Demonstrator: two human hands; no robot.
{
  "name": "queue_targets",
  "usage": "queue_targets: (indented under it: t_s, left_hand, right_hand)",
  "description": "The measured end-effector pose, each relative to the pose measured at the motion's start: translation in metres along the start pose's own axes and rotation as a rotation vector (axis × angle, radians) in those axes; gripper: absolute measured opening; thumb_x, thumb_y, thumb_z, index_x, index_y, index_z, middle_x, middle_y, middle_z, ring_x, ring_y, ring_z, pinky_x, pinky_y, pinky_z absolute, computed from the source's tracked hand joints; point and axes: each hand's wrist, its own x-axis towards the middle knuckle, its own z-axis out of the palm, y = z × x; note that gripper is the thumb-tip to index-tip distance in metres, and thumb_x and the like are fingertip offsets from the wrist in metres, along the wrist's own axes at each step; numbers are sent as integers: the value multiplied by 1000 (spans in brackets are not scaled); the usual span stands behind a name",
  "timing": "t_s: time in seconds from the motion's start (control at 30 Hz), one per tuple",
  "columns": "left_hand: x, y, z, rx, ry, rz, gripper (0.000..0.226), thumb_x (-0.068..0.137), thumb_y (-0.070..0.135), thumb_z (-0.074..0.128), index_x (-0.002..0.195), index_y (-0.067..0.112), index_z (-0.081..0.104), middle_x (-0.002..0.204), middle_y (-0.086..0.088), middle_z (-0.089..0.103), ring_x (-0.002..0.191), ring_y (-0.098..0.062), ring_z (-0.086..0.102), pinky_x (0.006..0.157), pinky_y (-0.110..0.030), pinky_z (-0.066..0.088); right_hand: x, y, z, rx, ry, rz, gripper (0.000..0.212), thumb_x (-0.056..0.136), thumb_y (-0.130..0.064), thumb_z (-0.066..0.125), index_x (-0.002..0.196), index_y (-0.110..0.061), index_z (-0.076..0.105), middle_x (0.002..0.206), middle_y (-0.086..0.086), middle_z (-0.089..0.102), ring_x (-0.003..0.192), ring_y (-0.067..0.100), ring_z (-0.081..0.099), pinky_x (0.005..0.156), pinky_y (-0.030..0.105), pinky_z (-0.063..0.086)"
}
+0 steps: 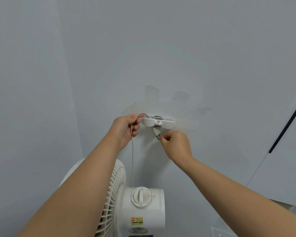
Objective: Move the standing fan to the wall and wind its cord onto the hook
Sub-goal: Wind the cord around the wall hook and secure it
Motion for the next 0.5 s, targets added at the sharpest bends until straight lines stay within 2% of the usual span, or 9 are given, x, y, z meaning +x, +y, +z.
queue_targets:
  t_s: [0.1,0.17,0.23,0.33,0.43,0.5]
  left_hand:
    - [0,0,1,49,2,35,29,93,-1,35,93,3,63,64,0,45,38,-4,38,36,-15,27]
    - [0,-1,1,62,14,58,28,93,-2,36,92,3,64,62,1,46,37,-4,38,37,-15,28]
    - [0,-1,1,65,24,73,28,93,-2,37,91,3,64,59,2,49,37,-4,39,37,-15,29]
    - [-1,-1,2,69,35,92,26,94,-1,39,88,4,64,52,5,52,38,-4,40,37,-15,31]
    - [-1,-1,2,71,69,126,22,93,2,46,82,4,64,50,4,52,38,-4,42,39,-15,36]
    - [0,-2,1,92,105,165,19,91,7,53,76,5,64,50,3,51,38,-5,42,39,-16,37]
  right_hand:
    - [-3,-2,-6,-1,139,-91,20,85,-16,54,72,-4,65,70,10,64,69,27,58,60,34,42]
    - [-1,-6,-12,16,373,-288,15,84,-14,54,81,-7,67,79,4,62,78,19,54,64,25,39]
    - [7,-12,-16,-23,474,-471,22,81,-8,54,96,-5,69,89,6,61,87,16,49,70,21,40]
    - [19,-19,-16,-135,346,-533,23,81,-2,60,102,-3,69,92,11,61,87,28,55,59,34,48]
    - [28,-21,-13,-282,291,-592,9,78,-2,64,81,-5,72,77,8,59,73,31,55,48,28,37]
    - [32,-21,-15,-316,272,-625,8,75,1,65,75,-5,71,73,8,58,68,30,55,45,27,35]
